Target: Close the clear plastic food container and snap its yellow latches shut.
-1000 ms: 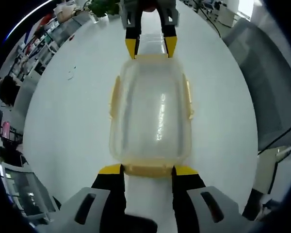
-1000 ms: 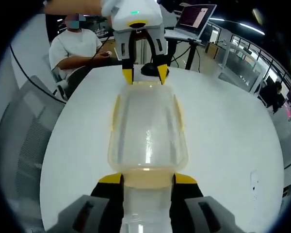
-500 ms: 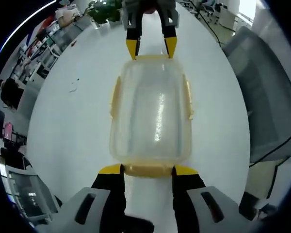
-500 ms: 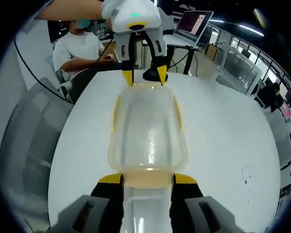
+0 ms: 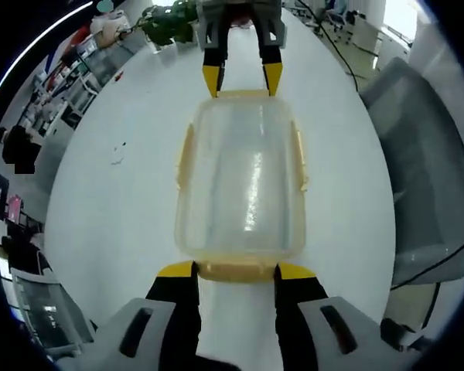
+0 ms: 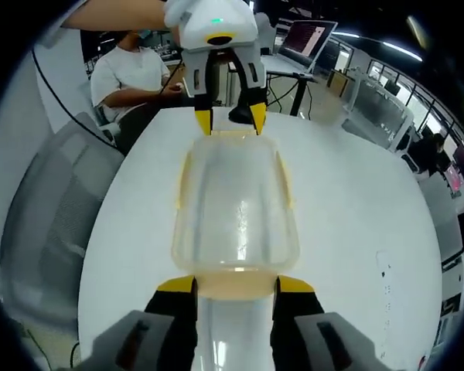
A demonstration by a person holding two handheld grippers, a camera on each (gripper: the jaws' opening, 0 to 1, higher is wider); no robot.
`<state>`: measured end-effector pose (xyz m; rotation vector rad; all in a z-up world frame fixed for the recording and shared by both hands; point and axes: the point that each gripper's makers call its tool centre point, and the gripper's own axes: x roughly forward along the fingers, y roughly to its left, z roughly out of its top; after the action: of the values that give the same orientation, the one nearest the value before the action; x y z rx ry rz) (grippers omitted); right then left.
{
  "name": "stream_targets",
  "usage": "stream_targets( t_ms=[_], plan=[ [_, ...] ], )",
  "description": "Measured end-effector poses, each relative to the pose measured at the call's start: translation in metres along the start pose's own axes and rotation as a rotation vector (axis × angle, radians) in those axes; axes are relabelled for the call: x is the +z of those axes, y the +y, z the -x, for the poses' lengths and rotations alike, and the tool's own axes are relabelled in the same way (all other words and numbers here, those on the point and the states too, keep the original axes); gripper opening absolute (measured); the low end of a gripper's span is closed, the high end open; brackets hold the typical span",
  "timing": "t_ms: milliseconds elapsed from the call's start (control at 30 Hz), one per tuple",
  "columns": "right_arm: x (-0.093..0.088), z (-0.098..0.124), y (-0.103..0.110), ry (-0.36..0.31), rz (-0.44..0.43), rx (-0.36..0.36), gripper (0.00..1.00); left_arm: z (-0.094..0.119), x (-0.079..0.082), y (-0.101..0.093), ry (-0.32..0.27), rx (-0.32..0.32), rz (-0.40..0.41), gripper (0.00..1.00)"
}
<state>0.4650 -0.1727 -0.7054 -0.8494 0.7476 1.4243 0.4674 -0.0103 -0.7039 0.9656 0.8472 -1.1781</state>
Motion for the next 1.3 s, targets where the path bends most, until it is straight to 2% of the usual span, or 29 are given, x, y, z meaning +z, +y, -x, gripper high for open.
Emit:
stream_targets(
  t_ms=[600, 1300],
  plan=[
    [-0.042, 0.029, -0.005, 0.030, 0.010, -0.004, 0.34, -0.013, 0.051, -0.001, -0.020, 0.009, 0.011, 0.35],
    [-0.088, 0.056, -0.007, 0.061, 0.007, 0.001, 0.35, -0.035, 0.099, -0.005, -0.050, 0.013, 0.024, 0.35]
  ],
)
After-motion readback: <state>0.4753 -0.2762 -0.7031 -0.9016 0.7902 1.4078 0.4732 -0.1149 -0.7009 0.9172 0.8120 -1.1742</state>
